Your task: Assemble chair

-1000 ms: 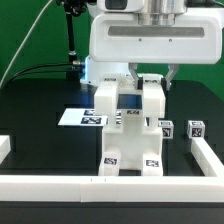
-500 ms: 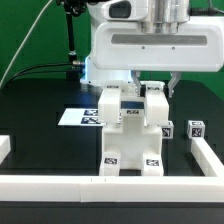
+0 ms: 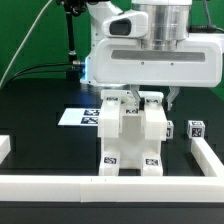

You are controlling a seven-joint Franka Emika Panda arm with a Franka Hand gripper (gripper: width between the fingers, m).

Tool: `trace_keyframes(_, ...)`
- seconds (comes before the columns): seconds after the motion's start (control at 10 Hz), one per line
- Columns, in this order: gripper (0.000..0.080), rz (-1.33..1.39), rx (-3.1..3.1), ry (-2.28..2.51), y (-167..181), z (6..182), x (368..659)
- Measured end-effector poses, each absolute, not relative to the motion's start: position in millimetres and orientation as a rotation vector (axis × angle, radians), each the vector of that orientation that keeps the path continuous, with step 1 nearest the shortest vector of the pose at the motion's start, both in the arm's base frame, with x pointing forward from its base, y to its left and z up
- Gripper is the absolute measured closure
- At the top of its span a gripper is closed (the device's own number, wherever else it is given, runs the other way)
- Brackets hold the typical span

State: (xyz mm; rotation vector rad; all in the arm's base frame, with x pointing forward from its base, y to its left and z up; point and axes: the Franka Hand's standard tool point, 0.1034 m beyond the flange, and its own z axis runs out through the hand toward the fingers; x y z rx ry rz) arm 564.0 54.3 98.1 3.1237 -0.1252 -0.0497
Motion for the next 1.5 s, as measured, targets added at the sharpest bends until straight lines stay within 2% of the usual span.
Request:
trace_keyframes(0.1,0.0515,-0.044,3.124,-0.125,54,98.1,565)
trace_keyframes(0.2,0.0454,-0.04,3.124,-0.124,55,98.1,566)
trace_keyframes(0.3,0.0306,-0.039,3.124,-0.123,55,98.1,566)
trace_keyframes(0.4,0.0306,-0.039,3.124,-0.118,54,98.1,566)
trace_keyframes(0.5,0.0186,-0.039,3.124,-0.116,54,98.1,566)
trace_keyframes(0.8,0.0152,-0.039,3.124,-0.118,53,98.3,567)
trace_keyframes(1.3,0.0151,-0.041,3.124,-0.122,50,105.4,571)
trace_keyframes(1.5,0.0151,-0.082,3.131,-0.13,49,127.8,568)
